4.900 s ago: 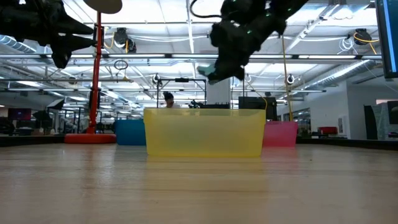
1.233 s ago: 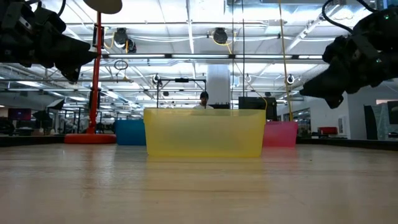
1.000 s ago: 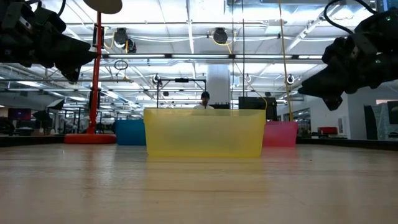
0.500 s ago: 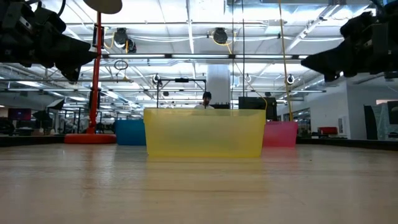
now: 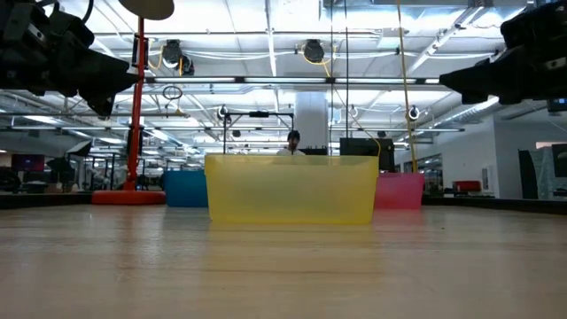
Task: Pick and place Stapler, Stapler remover, tape
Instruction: Return to Home Position
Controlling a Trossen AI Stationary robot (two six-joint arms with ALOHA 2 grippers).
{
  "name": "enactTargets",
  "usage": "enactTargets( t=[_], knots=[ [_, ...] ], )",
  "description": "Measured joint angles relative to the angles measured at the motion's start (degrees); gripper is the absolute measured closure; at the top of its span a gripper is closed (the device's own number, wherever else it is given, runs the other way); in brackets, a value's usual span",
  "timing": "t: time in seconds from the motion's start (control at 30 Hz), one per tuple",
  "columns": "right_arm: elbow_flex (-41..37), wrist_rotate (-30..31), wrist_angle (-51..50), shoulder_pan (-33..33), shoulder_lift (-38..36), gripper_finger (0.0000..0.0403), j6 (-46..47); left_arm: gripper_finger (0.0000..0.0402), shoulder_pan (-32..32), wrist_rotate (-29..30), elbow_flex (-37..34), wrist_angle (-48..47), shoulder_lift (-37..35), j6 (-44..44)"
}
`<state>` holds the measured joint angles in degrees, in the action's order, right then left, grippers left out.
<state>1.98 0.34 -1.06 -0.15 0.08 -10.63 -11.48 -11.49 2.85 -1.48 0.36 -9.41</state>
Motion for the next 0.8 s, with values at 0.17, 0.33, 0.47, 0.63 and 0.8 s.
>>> enactTargets(
  t=[0.17, 0.33, 0.47, 0.63, 0.8],
  knots=[
    [-0.02, -1.95, 0.13, -0.46, 0.00, 0.0325, 0.10, 0.0268, 0.02, 0.00, 0.00, 0.02, 0.00, 0.00],
    [-0.07, -1.75, 0.53, -0.54, 0.20, 0.0325, 0.86, 0.0268, 0.00, 0.00, 0.00, 0.00, 0.00, 0.00],
    [-0.06, -1.80, 2.66, -0.54, 0.99, 0.0325, 0.92, 0.0268, 0.01, 0.00, 0.00, 0.01, 0.00, 0.00],
    [-0.07, -1.93, 5.60, -0.54, 1.18, 0.0323, 0.92, 0.0268, 0.01, 0.00, 0.00, 0.01, 0.00, 0.00],
    [-0.06, -1.92, 6.05, -0.54, 1.20, 0.0325, 0.93, 0.0268, 0.00, 0.00, 0.00, 0.00, 0.00, 0.00]
  ],
)
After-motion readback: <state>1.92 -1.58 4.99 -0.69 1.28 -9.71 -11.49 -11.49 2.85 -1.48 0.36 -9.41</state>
